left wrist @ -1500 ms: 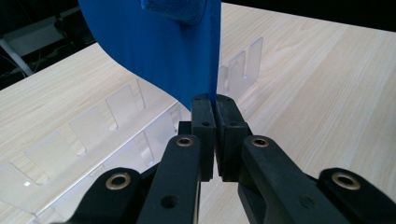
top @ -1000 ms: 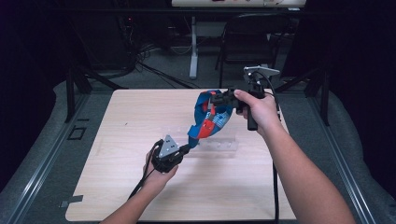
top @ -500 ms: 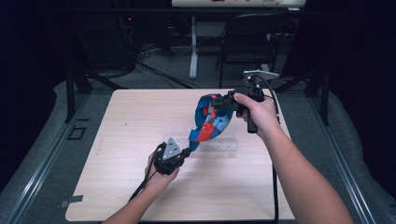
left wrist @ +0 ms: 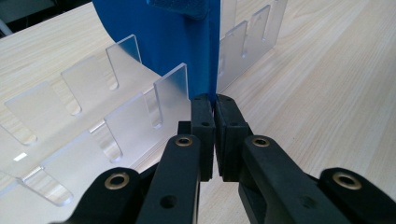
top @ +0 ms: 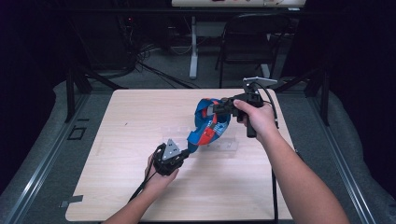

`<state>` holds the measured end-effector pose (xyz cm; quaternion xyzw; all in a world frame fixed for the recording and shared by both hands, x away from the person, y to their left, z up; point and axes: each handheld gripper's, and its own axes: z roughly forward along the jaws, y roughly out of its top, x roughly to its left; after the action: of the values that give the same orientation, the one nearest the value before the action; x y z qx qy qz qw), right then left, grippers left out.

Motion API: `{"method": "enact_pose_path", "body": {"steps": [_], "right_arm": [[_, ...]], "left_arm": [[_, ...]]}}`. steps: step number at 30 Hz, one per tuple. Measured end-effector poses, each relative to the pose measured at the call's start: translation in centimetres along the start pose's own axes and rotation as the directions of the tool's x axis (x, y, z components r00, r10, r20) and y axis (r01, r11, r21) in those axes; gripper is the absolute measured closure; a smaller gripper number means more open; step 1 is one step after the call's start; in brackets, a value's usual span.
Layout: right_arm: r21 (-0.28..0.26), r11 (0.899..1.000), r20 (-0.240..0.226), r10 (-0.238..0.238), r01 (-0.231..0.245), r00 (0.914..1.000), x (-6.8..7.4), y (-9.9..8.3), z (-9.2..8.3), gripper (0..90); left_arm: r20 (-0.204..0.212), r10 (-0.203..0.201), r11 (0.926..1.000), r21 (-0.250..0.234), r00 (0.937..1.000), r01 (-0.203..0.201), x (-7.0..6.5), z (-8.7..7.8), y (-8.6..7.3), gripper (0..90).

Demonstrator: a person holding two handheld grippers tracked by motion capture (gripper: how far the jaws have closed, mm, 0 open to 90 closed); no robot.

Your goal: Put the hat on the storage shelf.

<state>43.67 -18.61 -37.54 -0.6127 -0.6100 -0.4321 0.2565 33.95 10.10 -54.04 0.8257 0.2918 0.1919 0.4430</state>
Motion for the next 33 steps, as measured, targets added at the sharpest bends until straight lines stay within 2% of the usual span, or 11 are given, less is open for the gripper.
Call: {"method": "enact_pose_path", "body": {"steps": [4, 13, 22, 29, 33], "right_arm": [[-0.007, 1.0, 0.007, -0.001, 0.001, 1.0, -0.2, 0.0, -0.1, 78.0], [-0.026, 1.0, 0.042, 0.0, 0.001, 0.9991, -0.9, 0.0, -0.3, 77.9], [-0.04, 0.999, 0.046, 0.019, -0.017, 0.9987, -1.7, 0.2, -0.3, 77.9], [-0.041, 0.999, 0.068, 0.016, -0.013, 0.9975, -2.2, 0.2, -0.1, 77.8], [-0.044, 0.999, 0.074, 0.02, -0.017, 0.997, -2.7, 0.2, -0.1, 77.2]], "left_arm": [[-0.005, -0.007, 1.0, -0.001, 1.0, 0.007, 0.1, -0.1, 0.0, 86.6], [-0.007, -0.025, 0.9994, -0.024, 0.9997, 0.025, 0.0, -0.6, 0.0, 78.3], [0.021, -0.051, 0.9982, -0.031, 0.9985, 0.052, 0.1, -0.9, -0.1, 67.6], [0.035, -0.066, 0.9972, -0.034, 0.9972, 0.067, 0.4, -1.1, -0.1, 60.9], [0.047, -0.091, 0.9953, -0.028, 0.9947, 0.093, 0.5, -1.1, -0.1, 56.3]]}}
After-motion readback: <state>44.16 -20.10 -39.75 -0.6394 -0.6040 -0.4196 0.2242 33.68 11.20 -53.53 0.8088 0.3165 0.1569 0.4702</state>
